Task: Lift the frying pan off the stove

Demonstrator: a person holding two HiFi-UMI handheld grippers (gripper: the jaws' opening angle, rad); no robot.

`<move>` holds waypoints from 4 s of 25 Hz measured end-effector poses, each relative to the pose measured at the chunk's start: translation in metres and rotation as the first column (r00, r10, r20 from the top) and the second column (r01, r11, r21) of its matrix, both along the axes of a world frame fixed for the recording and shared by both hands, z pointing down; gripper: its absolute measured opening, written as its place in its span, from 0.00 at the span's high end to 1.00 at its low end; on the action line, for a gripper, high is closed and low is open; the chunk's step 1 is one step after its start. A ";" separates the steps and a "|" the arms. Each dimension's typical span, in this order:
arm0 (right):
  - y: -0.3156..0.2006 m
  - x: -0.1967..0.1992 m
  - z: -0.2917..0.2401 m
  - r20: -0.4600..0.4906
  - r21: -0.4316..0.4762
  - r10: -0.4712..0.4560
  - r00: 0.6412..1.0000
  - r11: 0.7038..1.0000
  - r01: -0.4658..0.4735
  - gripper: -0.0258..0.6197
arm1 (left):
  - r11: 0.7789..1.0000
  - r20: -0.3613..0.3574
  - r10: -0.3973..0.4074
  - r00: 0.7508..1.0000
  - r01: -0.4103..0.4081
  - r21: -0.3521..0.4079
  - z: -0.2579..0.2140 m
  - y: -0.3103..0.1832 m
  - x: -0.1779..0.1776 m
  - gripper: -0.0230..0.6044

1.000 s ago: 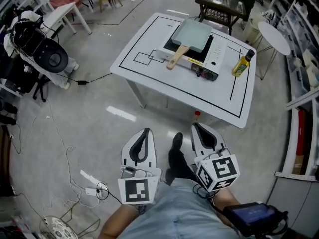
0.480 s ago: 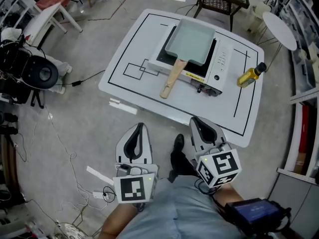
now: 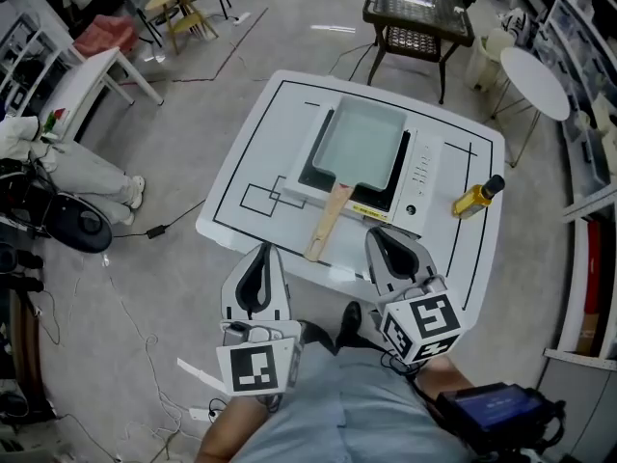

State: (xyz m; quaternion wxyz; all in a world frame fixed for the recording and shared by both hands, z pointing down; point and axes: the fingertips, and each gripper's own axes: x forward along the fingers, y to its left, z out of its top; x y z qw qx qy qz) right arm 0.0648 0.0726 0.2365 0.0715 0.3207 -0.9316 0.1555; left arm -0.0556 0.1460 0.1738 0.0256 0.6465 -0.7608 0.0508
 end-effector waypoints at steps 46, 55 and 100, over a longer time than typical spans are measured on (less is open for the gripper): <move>-0.064 -0.097 0.095 0.578 -0.735 0.273 0.769 0.584 0.344 0.59 | 0.941 -0.129 0.168 0.977 -0.197 -0.274 0.126 -0.168 -0.122 0.94; -0.083 -0.113 0.100 0.580 -0.752 0.284 0.764 0.548 0.367 0.59 | 0.930 -0.143 0.180 0.973 -0.216 -0.297 0.137 -0.189 -0.133 0.94; -0.087 -0.124 0.107 0.521 -0.826 0.263 0.812 0.394 0.403 0.72 | 0.942 -0.144 0.162 0.976 -0.197 -0.272 0.123 -0.200 -0.141 0.94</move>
